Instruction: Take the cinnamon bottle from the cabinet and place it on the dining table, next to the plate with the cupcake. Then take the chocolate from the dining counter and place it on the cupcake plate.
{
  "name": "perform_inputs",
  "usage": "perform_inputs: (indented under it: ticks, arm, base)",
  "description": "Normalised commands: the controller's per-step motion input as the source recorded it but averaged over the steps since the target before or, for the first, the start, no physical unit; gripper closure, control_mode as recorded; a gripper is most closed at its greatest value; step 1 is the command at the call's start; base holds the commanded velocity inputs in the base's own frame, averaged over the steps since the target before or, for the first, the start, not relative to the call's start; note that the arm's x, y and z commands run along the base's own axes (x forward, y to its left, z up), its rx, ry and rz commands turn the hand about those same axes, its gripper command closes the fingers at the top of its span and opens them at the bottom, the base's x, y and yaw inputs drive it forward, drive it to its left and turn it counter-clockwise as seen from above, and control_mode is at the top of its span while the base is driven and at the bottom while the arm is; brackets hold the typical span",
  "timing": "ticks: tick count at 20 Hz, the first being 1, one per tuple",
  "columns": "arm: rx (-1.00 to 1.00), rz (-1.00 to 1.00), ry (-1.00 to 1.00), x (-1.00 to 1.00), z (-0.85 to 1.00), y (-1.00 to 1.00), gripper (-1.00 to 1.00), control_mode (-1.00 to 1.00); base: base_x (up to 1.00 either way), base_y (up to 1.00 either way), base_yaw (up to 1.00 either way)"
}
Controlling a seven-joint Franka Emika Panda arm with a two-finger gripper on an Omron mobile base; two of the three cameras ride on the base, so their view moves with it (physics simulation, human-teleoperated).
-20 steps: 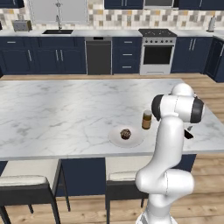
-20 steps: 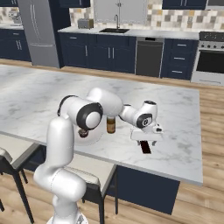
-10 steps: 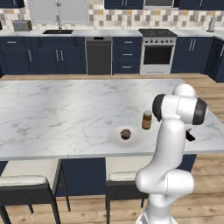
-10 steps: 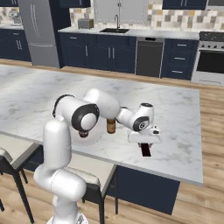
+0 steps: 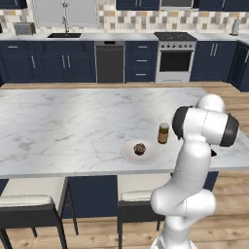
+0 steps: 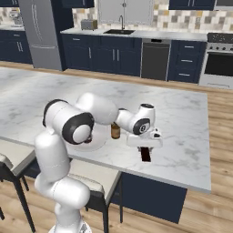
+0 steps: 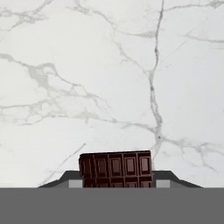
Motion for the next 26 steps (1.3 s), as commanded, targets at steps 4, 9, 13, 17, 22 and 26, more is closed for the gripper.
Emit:
perform_inputs:
  ticks: [4,9,13,17,22,26]
  arm:
    - [0.00,-0.02,0.00,-0.24,0.21,0.63,1.00,-1.00]
    - [0.00,-0.09,0.00,-0.17,0.18,0.66,1.00,-1.00]
    - [0.00,-0.12,0.00,-0.09,0.19,0.70,1.00,-1.00]
    - [0.00,-0.07,0.00,-0.01,0.16,0.77,1.00,-1.00]
    - [0.00,-0.09,0.00,0.00,0.05,0.70,1.00,-1.00]
    - [0.00,-0.15,0.01,0.10,0.01,0.56,1.00,-1.00]
  base:
    - [0.00,0.00,0.00]
    - [0.00,0.00,0.00]
    - [0.00,0.00,0.00]
    - [0.00,0.00,0.00]
    - [0.00,0.00,0.00]
    - [0.00,0.00,0.00]
